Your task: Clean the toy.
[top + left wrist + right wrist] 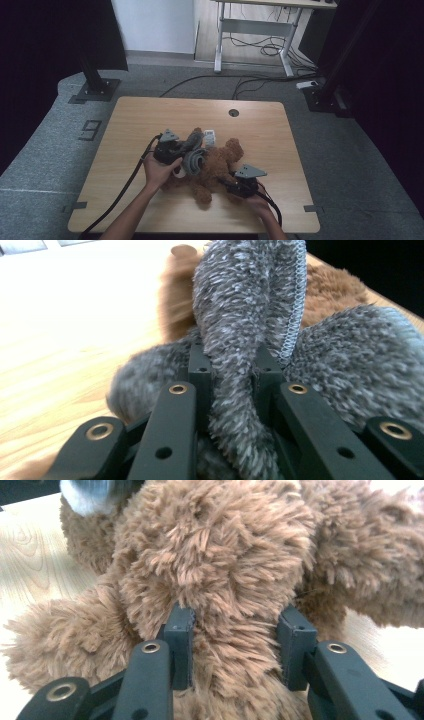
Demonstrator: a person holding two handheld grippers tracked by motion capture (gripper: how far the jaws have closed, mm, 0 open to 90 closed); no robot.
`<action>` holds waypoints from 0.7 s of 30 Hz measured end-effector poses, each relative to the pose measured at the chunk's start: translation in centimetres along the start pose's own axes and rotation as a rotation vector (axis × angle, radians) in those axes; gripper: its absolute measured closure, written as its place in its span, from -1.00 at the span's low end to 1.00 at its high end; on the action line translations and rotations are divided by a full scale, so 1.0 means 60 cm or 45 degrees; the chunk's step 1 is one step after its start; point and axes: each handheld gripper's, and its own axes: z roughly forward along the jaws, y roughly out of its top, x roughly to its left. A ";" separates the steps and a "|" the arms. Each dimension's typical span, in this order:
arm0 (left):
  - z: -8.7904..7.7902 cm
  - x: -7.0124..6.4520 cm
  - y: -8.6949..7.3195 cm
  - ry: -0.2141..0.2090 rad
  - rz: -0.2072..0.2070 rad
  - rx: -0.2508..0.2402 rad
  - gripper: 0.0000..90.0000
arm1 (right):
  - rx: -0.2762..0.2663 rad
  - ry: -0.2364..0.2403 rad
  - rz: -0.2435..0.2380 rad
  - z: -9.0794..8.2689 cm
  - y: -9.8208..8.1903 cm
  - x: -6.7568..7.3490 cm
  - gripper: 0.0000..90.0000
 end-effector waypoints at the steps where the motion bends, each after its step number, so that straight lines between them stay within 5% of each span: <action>1: -0.007 0.004 -0.002 0.004 -0.004 -0.011 0.70 | 0.001 0.000 0.003 0.000 0.000 0.000 0.32; 7: -0.035 0.031 -0.012 0.024 -0.051 -0.035 0.70 | 0.004 0.006 0.026 0.001 -0.002 0.000 0.33; 10: -0.036 0.025 -0.011 -0.030 -0.046 -0.060 0.71 | 0.002 0.008 0.032 0.001 -0.002 0.000 0.33; 17: -0.001 -0.085 0.016 -0.249 0.123 -0.039 0.71 | 0.005 0.010 0.038 0.000 -0.003 -0.001 0.33; 21: 0.039 -0.147 0.018 -0.308 0.196 0.018 0.71 | 0.001 0.016 0.042 0.000 -0.004 -0.003 0.33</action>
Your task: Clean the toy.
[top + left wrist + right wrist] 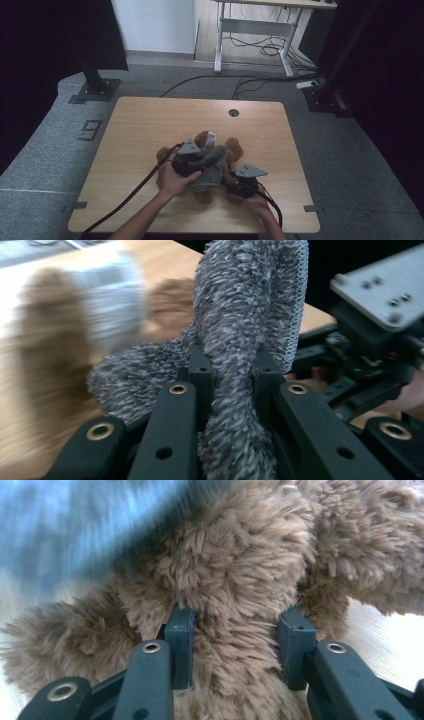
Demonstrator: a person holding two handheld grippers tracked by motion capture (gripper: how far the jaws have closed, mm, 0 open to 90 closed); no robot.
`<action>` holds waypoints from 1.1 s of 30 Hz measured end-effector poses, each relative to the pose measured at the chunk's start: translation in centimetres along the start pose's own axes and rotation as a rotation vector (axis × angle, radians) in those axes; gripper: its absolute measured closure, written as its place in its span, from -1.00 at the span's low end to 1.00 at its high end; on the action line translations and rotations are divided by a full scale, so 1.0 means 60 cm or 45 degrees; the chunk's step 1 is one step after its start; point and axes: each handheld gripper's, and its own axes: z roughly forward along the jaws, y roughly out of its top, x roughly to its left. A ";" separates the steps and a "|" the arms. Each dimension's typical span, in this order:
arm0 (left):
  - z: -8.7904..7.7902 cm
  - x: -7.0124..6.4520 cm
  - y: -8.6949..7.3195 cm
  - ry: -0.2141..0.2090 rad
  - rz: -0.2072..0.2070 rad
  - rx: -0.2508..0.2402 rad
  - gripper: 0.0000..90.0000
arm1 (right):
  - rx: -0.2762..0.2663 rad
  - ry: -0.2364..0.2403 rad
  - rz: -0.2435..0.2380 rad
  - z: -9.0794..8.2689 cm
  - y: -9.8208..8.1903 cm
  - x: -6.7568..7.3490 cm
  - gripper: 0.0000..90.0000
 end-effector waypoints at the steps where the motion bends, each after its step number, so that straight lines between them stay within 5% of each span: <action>1: 0.010 -0.006 0.000 -0.001 0.001 0.013 0.71 | 0.000 0.000 -0.002 0.000 0.000 0.000 0.33; 4: 0.042 -0.018 -0.009 0.026 0.040 0.049 0.70 | 0.008 -0.005 -0.002 0.000 -0.001 0.000 0.33; 7: 0.040 -0.011 -0.014 0.020 0.036 0.042 0.70 | 0.011 -0.013 0.010 0.000 -0.004 -0.001 0.34; 12: 0.013 -0.004 -0.040 0.052 0.062 0.020 0.72 | 0.019 -0.024 -0.001 0.001 -0.002 0.002 0.35; 23: -0.060 0.059 -0.066 0.206 -0.016 -0.017 0.72 | 0.011 -0.007 0.006 0.000 -0.002 0.002 0.36; 29: -0.065 0.062 -0.065 0.202 -0.064 -0.045 0.71 | 0.012 -0.001 0.008 0.001 -0.002 0.002 0.36; 33: -0.047 0.042 -0.035 0.168 -0.032 -0.057 0.71 | 0.016 0.001 0.012 0.000 -0.002 0.001 0.37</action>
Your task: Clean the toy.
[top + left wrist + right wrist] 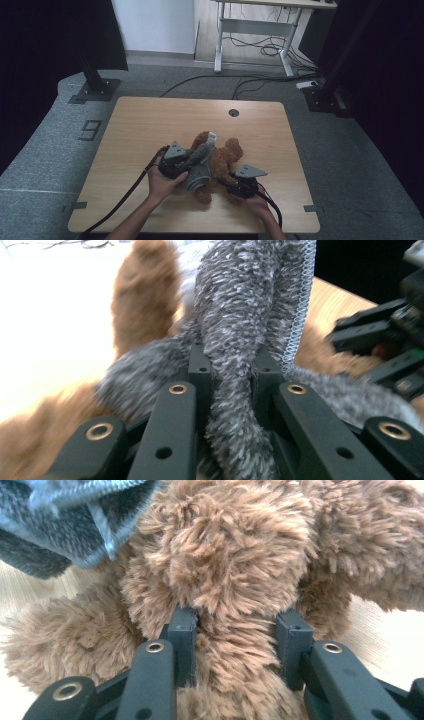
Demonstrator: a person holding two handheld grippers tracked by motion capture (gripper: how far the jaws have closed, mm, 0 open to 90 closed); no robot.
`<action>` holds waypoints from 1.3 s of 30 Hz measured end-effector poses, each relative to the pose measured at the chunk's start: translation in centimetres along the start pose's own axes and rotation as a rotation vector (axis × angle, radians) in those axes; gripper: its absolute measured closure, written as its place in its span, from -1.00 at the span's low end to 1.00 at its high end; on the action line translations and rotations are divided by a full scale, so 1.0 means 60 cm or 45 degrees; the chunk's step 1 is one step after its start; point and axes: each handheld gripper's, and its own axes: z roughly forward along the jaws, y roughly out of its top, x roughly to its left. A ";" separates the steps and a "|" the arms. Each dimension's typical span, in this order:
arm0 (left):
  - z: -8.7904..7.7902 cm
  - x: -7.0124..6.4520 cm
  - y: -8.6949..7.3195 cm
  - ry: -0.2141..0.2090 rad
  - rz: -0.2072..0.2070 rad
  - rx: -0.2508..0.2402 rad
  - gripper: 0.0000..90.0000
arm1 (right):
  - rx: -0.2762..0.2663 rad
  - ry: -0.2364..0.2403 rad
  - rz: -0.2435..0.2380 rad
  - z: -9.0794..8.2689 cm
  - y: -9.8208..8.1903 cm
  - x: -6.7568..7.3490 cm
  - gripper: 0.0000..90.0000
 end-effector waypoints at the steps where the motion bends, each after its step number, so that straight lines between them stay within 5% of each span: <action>1: 0.006 -0.005 0.008 -0.004 0.004 0.001 0.71 | -0.002 0.001 -0.002 0.000 0.000 0.000 0.37; 7: 0.065 -0.018 0.063 -0.067 -0.040 0.063 0.70 | -0.003 -0.007 -0.016 -0.001 -0.001 0.003 0.37; 13: 0.088 0.000 0.067 -0.010 -0.072 0.149 0.70 | -0.004 -0.018 -0.012 -0.001 -0.001 0.003 0.37; 17: 0.074 0.022 0.072 0.071 -0.054 0.199 0.70 | -0.002 -0.023 -0.016 -0.001 -0.001 0.004 0.37; 21: 0.046 0.065 0.055 0.103 -0.114 0.227 0.70 | 0.003 -0.026 -0.019 -0.001 -0.002 0.006 0.38; 29: -0.058 0.112 0.005 0.127 -0.189 0.089 0.69 | 0.010 -0.037 -0.020 -0.002 -0.004 0.009 0.38; 34: -0.079 0.098 -0.009 0.109 -0.168 0.045 0.68 | 0.013 -0.053 -0.014 -0.002 -0.003 0.012 0.35; 39: -0.044 0.070 -0.023 0.074 -0.111 0.059 0.69 | 0.008 -0.017 0.029 -0.006 0.001 0.006 -0.10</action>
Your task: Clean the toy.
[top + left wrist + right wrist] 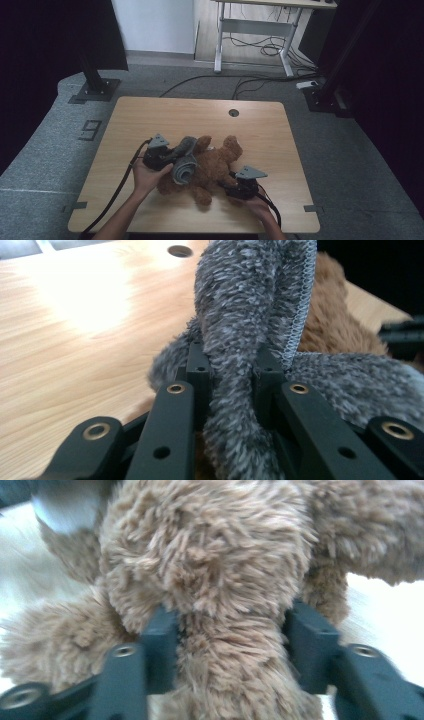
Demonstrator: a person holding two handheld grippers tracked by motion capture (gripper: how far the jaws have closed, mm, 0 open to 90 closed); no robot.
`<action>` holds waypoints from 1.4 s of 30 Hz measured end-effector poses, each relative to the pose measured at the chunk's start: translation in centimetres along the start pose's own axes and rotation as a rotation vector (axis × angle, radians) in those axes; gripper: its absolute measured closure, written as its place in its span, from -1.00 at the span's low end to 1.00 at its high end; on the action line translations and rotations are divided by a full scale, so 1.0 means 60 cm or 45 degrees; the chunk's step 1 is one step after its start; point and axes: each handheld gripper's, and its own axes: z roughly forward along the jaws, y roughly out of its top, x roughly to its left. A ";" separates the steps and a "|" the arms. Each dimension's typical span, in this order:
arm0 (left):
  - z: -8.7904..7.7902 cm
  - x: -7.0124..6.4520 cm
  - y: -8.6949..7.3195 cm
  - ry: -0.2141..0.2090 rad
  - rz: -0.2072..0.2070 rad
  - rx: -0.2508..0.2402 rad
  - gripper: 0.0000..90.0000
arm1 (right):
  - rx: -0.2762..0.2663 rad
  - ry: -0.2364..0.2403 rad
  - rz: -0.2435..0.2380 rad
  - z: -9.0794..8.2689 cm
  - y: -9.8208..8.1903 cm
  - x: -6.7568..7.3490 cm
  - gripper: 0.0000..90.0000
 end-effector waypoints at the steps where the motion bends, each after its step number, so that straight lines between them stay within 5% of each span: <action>1: 0.005 -0.004 -0.004 -0.016 0.002 -0.010 0.69 | -0.001 0.006 0.013 -0.002 0.002 -0.003 -0.24; 3: 0.013 -0.009 -0.010 -0.033 0.003 -0.011 0.70 | -0.008 0.018 0.039 -0.009 0.008 -0.008 -0.43; 9: 0.013 -0.002 -0.016 -0.059 -0.042 -0.017 0.71 | -0.075 0.119 0.183 -0.019 0.045 -0.030 -0.53; 18: 0.014 0.004 -0.024 -0.068 -0.058 -0.036 0.71 | 0.163 0.140 0.218 0.052 0.077 -0.037 -0.83; 24: 0.016 0.002 -0.026 -0.068 -0.057 -0.044 0.71 | 0.151 0.173 0.169 0.055 0.073 -0.037 -0.32; 30: 0.017 0.004 -0.022 -0.045 -0.041 -0.068 0.71 | 0.079 0.086 0.107 0.048 0.071 -0.020 0.23; 39: 0.037 0.036 0.032 0.049 -0.034 -0.060 0.70 | -0.109 -0.159 0.070 0.068 0.078 -0.025 0.36; 42: 0.046 0.044 0.047 0.061 -0.048 -0.057 0.69 | -0.149 -0.193 0.034 0.073 0.078 -0.030 0.35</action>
